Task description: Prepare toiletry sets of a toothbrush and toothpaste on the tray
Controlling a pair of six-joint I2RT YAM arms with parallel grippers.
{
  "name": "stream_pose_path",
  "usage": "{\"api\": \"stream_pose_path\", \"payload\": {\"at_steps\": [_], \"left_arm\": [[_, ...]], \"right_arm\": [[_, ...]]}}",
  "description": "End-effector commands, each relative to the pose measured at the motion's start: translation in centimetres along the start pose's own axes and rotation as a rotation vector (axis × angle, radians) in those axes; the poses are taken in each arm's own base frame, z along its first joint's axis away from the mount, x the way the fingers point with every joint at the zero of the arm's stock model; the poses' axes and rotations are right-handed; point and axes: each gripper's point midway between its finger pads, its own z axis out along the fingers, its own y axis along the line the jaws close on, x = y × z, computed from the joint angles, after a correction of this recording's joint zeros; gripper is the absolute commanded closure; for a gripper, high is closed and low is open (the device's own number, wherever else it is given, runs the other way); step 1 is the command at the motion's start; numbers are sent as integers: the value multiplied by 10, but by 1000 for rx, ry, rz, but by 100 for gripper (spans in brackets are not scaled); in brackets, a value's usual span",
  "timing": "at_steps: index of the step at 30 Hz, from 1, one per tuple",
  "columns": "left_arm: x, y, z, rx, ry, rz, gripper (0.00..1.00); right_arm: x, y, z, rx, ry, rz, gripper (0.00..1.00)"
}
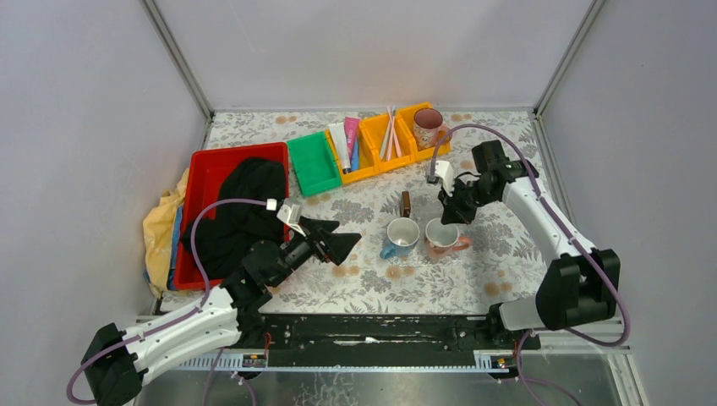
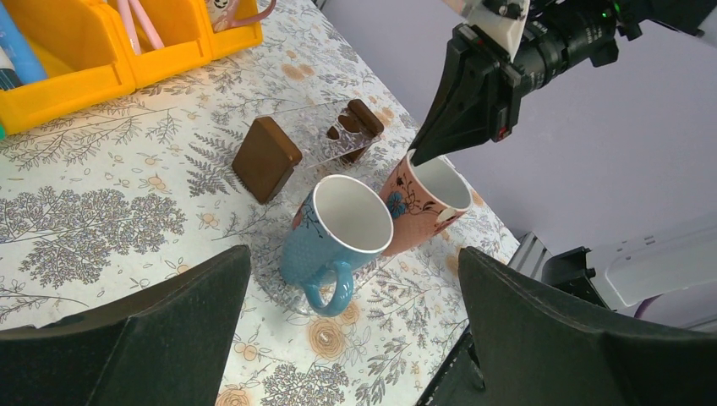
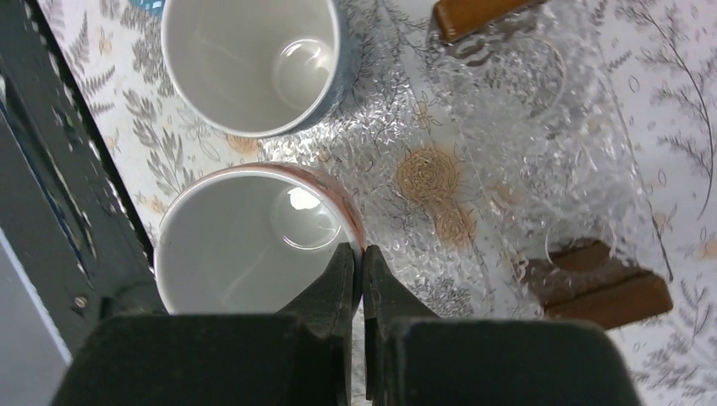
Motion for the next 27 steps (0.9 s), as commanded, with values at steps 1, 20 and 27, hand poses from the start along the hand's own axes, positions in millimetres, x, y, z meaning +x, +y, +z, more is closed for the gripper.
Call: {"api": "stream_pose_path", "payload": {"at_steps": [1, 20, 27], "left_arm": [[-10, -4, 0, 9, -28, 0, 0], [-11, -3, 0, -1, -31, -2, 0], [-12, 2, -2, -19, -41, -4, 0]], "right_arm": [[-20, 1, -17, 109, -92, 231, 100], [3, -21, -9, 381, -200, 555, 100], [11, -33, -7, 470, -232, 602, 100]]}}
